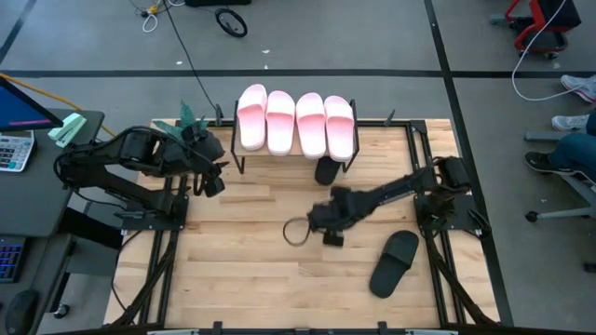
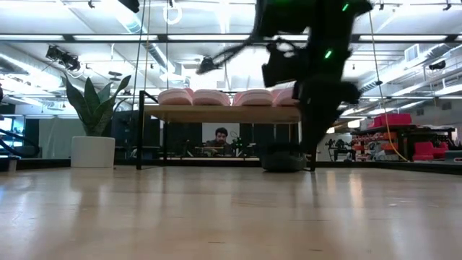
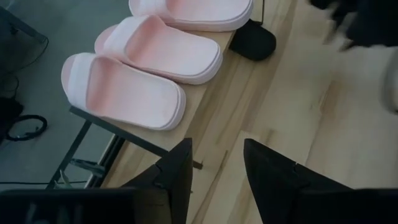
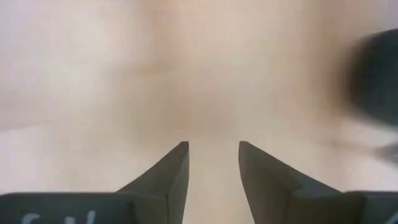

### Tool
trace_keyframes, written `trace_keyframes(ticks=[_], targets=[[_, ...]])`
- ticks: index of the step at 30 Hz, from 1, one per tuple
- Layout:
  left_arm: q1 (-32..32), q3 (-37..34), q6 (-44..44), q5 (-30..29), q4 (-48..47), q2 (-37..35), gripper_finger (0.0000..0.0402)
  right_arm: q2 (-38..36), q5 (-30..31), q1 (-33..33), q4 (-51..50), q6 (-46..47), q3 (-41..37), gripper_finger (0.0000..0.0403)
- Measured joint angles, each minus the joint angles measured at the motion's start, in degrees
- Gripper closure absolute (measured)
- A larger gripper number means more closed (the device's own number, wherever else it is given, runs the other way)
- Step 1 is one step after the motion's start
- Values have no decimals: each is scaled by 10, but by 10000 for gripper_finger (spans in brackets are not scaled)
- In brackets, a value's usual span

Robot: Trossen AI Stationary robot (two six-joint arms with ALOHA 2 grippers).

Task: Pick and place slides into the shelf
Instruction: Put the black slides under the shelf

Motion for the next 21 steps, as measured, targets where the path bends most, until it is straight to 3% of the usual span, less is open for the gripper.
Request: trace_keyframes(ticks=[5, 9, 16, 21], targets=[[0, 0, 0, 0, -5, 0, 254, 0, -74, 86, 0, 122, 4, 259], [0, 0, 0, 0, -5, 0, 260, 0, -72, 160, -29, 217, 15, 259], [0, 0, -1, 0, -8, 0, 262, 0, -66, 292, -67, 543, 57, 259], [0, 0, -4, 0, -8, 0, 255, 0, -73, 392, -70, 694, 87, 259]])
